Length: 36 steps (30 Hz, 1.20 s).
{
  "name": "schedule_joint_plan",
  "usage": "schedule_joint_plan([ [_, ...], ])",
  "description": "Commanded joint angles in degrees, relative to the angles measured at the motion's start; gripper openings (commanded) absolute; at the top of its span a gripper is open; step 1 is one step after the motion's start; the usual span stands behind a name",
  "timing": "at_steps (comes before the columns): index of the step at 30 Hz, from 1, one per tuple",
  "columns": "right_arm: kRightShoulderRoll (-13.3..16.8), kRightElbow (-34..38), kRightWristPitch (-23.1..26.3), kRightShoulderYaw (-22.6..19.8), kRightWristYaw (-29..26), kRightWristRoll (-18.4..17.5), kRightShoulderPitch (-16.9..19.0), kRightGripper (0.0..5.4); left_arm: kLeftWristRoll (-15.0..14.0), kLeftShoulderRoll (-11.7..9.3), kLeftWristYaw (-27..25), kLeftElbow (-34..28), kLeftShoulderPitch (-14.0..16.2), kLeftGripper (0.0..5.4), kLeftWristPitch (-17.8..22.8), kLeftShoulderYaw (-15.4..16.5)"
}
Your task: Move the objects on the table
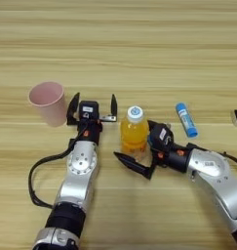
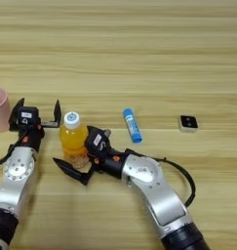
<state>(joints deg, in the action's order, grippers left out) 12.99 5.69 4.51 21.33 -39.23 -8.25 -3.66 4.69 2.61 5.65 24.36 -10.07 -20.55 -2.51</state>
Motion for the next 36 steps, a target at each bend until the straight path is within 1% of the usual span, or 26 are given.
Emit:
schedule_joint_plan([
  [1, -0.4, -0.9, -0.5, -0.2, 0.2, 0.2, -0.6, 4.63, 0.5, 0.1, 0.3, 0.0, -0.8, 5.40, 0.1, 0.0],
  [4, -1.5, -1.7, -0.8, -0.8, 1.2, 0.0, -0.8, 4.22, 0.5, 0.0, 0.3, 0.1, -0.8, 5.40, 0.0, 0.0],
  [8, -2.1, -2.2, -1.1, -0.9, 1.4, -0.1, -0.8, 3.75, 0.5, 0.0, 0.4, 0.1, -0.9, 5.40, 0.0, 0.0],
  [11, -2.6, -2.4, -1.4, -0.6, 1.7, 0.4, -0.6, 3.48, 0.5, 0.0, 0.4, 0.1, -0.8, 5.40, 0.0, 0.0],
  [17, -3.1, -2.4, -2.0, -0.5, 2.3, 0.8, -0.4, 3.43, 0.6, 0.0, 0.4, -0.1, -0.8, 5.40, 0.0, 0.1],
  [21, -3.0, 0.1, -1.7, -1.5, 3.3, 0.3, -0.2, 3.43, 0.6, 0.1, 0.5, -0.1, -0.8, 5.40, 0.0, 0.0],
  [27, -2.3, 5.5, -0.5, -5.5, 6.4, -0.9, -0.2, 3.43, 0.7, 0.2, 0.7, -0.2, -0.9, 5.40, 0.1, -0.1],
  [30, -1.7, 7.8, -0.6, -8.2, 8.3, -0.8, 0.0, 3.43, 0.7, 0.2, 0.8, -0.1, -1.0, 5.40, 0.1, -0.1],
  [33, -1.3, 9.9, 0.0, -11.5, 10.0, -1.9, 0.5, 3.43, 0.7, 0.3, 0.9, -0.1, -1.0, 5.40, 0.1, -0.1],
  [36, -0.6, 11.9, 0.7, -15.7, 11.9, -3.4, 1.0, 3.43, 0.7, 0.3, 0.9, 0.0, -1.1, 5.40, 0.0, -0.1],
])
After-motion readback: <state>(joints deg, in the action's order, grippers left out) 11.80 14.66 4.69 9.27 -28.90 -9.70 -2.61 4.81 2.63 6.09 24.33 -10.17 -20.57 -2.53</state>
